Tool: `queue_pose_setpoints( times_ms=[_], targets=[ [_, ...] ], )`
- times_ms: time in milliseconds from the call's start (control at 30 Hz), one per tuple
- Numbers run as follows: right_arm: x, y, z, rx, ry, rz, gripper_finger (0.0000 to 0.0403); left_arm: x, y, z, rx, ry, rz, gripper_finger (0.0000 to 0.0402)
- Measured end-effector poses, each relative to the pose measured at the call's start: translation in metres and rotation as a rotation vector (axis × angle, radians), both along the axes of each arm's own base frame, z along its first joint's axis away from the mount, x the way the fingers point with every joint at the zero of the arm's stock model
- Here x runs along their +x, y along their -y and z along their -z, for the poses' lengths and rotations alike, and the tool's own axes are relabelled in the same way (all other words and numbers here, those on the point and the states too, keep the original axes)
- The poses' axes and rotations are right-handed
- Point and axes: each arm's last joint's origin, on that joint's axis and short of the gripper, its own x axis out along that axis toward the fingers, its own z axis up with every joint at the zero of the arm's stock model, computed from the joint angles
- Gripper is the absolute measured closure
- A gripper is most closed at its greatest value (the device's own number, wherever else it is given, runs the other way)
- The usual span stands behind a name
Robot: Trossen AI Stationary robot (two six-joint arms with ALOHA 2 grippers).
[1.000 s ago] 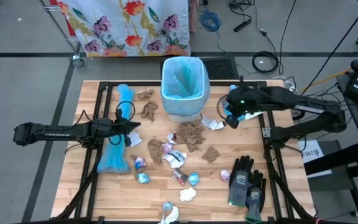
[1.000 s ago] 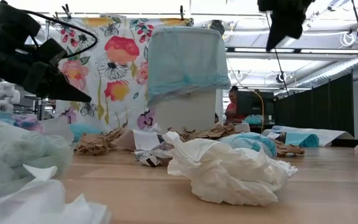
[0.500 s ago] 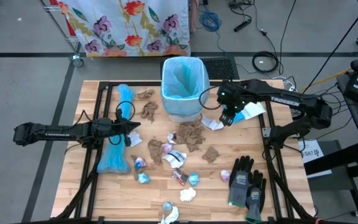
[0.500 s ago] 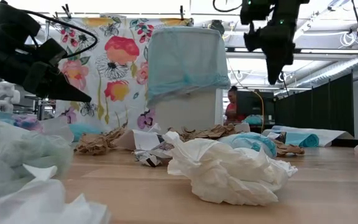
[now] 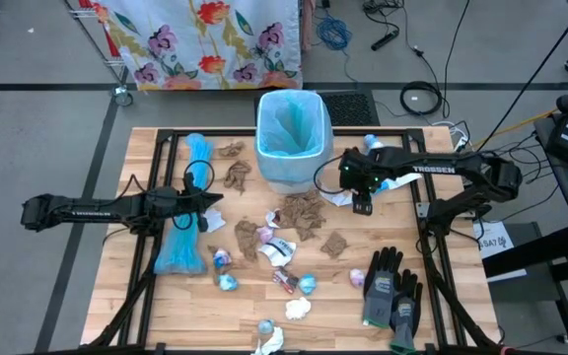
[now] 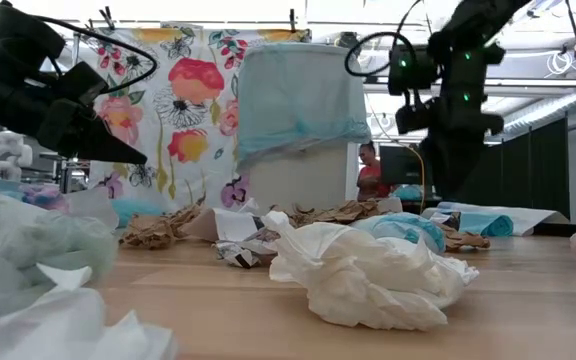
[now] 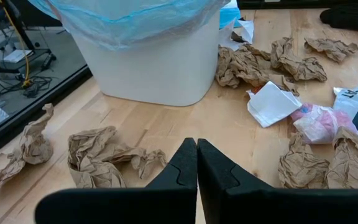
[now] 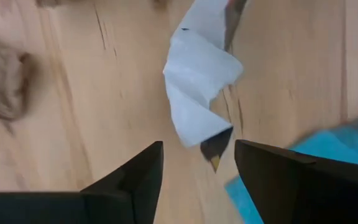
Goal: Place trash/remove bag and relplace
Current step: Put the brown paper into the blue trash bag inside the white trash bin
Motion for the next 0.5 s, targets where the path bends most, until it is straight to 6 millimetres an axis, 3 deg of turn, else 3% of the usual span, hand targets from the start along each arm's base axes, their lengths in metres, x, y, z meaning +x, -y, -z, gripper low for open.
queue_pose_setpoints(
  times_ms=[233, 500],
  targets=[
    [-0.005, -0.001, 0.022, -0.085, 0.008, -0.246, 0.0227, 0.0, 0.0, 0.0, 0.0, 0.0, 0.0, 0.04],
    [-0.007, 0.0, 0.037, -0.186, 0.04, -0.374, 0.0236, 0.0, 0.0, 0.0, 0.0, 0.0, 0.0, 0.04]
  ],
)
